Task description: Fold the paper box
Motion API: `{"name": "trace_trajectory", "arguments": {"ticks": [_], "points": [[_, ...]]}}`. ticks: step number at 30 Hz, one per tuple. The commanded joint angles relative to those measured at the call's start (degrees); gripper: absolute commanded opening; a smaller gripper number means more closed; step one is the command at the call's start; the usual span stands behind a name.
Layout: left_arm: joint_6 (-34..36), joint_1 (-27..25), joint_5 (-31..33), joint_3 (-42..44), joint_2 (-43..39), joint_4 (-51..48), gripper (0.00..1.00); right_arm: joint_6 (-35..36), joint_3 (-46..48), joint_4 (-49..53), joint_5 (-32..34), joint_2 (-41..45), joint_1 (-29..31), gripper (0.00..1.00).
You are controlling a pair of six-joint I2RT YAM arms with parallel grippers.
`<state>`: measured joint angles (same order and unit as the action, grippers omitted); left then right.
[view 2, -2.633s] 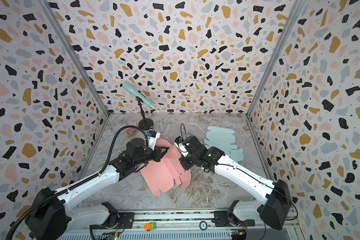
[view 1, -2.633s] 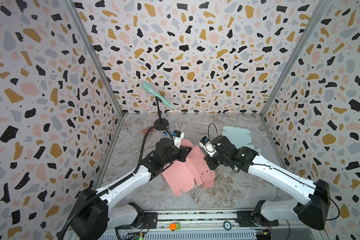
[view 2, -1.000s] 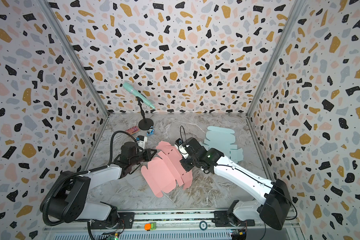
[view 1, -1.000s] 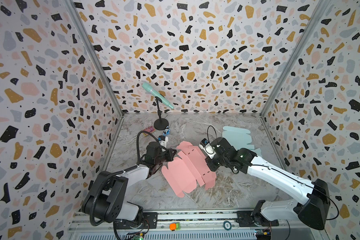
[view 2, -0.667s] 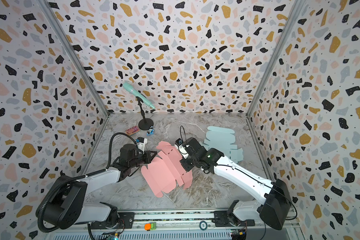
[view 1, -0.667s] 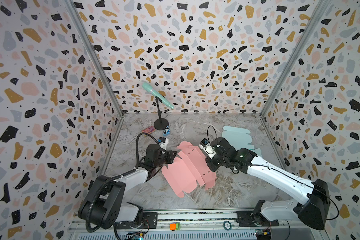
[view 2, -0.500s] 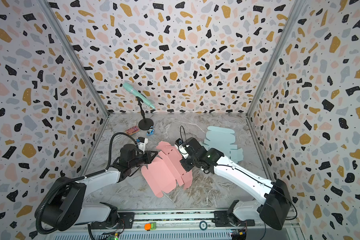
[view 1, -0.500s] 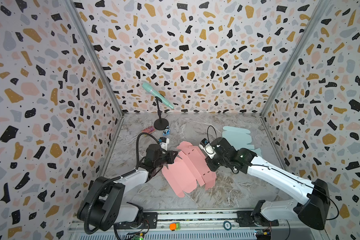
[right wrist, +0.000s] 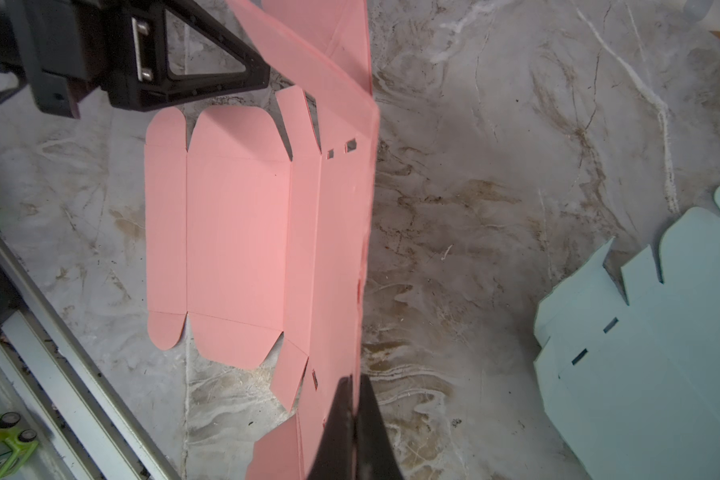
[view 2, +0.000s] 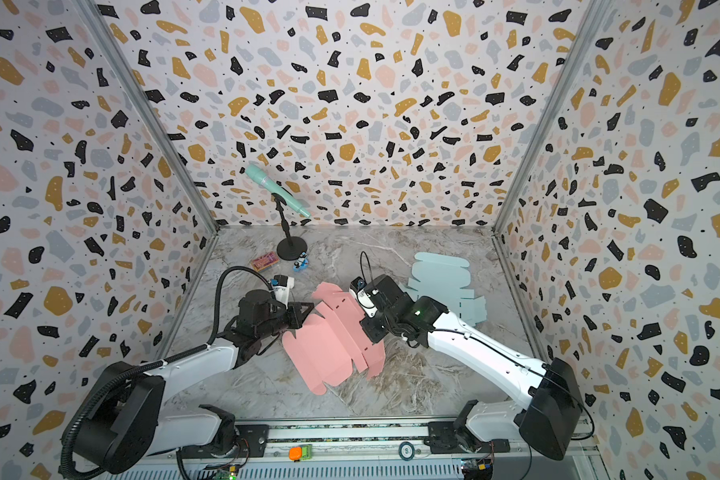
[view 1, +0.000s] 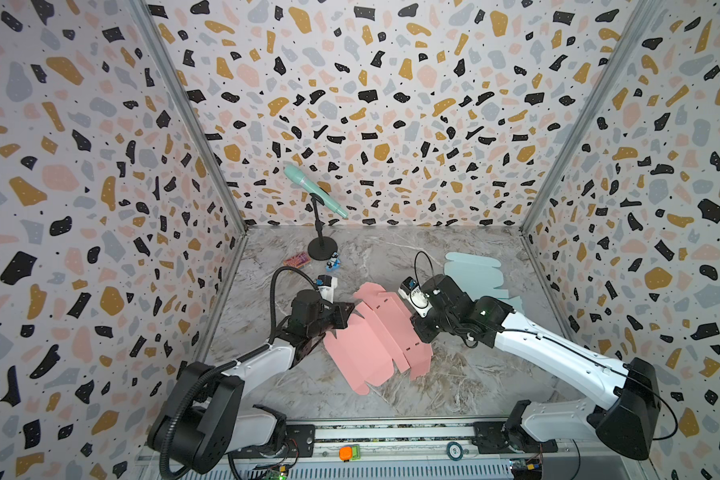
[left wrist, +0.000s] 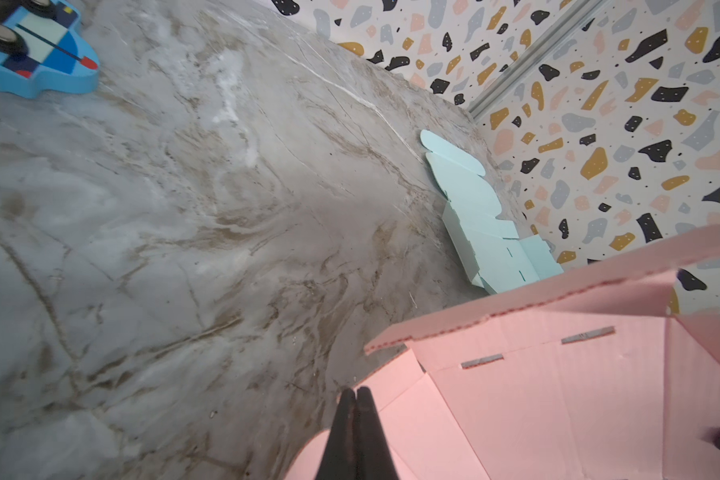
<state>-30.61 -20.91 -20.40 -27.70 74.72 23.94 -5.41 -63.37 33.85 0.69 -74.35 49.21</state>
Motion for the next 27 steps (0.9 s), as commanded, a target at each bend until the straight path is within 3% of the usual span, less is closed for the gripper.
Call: {"name": "trace_trajectory", "arguments": {"ticks": [1,13,27], "points": [[1.5,0.3,2.4,-1.9,1.6,0.1,0.00,0.4,-1.0,0.1,0.1,0.9,0.2,0.00],[4.0,-0.3,-0.8,-4.0,5.0,2.8,0.00,0.3,-0.2,-0.7,-0.5,0.8,0.3,0.00],[4.3,-2.6,-0.5,-1.5,1.5,1.0,0.00,0.2,-0.6,-0.8,-0.4,0.5,0.2,0.00]]}}
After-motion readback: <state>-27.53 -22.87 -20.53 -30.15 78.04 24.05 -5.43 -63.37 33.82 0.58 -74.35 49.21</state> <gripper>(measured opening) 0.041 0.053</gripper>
